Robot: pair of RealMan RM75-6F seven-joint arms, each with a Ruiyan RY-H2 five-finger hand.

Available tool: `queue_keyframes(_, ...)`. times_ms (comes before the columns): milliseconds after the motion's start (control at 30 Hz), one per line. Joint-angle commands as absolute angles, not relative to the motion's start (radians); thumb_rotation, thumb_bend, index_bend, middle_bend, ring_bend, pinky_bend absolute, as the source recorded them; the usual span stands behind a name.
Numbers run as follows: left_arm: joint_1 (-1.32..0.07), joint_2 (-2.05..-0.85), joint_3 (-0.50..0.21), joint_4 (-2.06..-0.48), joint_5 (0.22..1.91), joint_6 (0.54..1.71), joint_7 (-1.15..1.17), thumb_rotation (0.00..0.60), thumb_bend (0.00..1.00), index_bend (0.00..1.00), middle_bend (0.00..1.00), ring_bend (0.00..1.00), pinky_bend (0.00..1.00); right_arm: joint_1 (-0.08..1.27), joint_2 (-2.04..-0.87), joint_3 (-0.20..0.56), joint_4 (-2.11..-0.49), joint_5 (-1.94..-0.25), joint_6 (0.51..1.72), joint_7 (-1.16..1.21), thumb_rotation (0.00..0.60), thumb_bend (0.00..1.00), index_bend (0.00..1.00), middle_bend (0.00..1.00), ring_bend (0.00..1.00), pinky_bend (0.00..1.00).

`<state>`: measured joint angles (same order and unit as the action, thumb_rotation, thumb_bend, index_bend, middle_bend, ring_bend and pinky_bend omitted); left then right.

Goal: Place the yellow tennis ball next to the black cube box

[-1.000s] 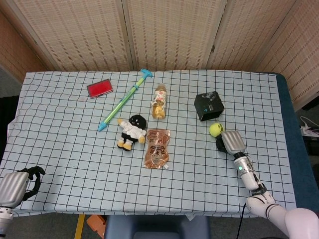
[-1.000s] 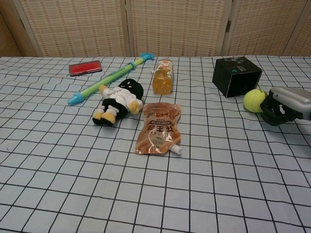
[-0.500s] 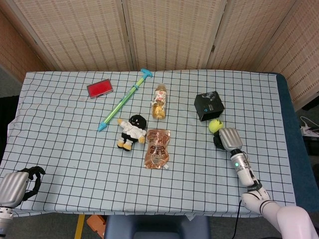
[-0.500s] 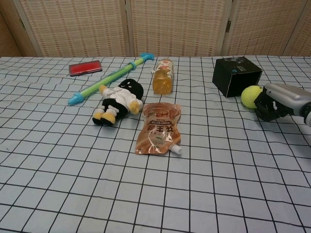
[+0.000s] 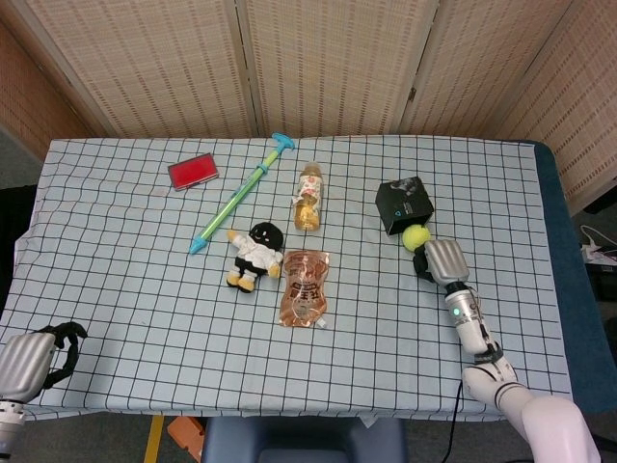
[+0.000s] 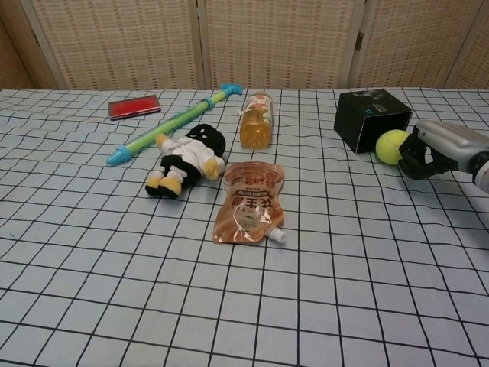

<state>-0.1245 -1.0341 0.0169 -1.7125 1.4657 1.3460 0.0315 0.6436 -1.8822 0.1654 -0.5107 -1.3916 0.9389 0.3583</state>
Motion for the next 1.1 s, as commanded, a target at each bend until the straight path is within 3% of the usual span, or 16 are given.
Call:
queue_keyframes(33,-0.125,-1.034,0.017,-1.713,1.465,1.345,0.033,0.600,0.58,0.44,0.49,0.49,0.60,0.648,-1.890,0.167,-0.497,-1.391,0.940,0.364,0.600,0.83,0.61,0.66,0.54,0.74)
queue_keyframes(267,-0.126,-1.035,0.017,-1.712,1.464,1.342,0.034,0.600,0.58,0.44,0.49,0.49,0.60,0.655,-1.901,0.168,-0.477,-1.392,0.940,0.393,0.600,0.83,0.55,0.60,0.50,0.71)
queue_keyframes(500,-0.127,-1.035,0.017,-1.711,1.464,1.342,0.033,0.600,0.58,0.44,0.49,0.49,0.60,0.655,-1.901,0.172,-0.476,-1.396,0.968,0.431,0.600,0.51,0.52,0.56,0.45,0.69)
queue_keyframes(767,-0.128,-1.036,0.018,-1.710,1.463,1.339,0.033,0.600,0.58,0.44,0.49,0.49,0.60,0.656,-1.894,0.172,-0.482,-1.394,0.962,0.446,0.600,0.40,0.50,0.53,0.42,0.67)
queue_keyframes(1100,-0.130,-1.037,0.017,-1.709,1.458,1.332,0.036,0.600,0.58,0.44,0.49,0.49,0.60,0.664,-1.893,0.175,-0.479,-1.388,0.945,0.456,0.600,0.16,0.48,0.51,0.41,0.65)
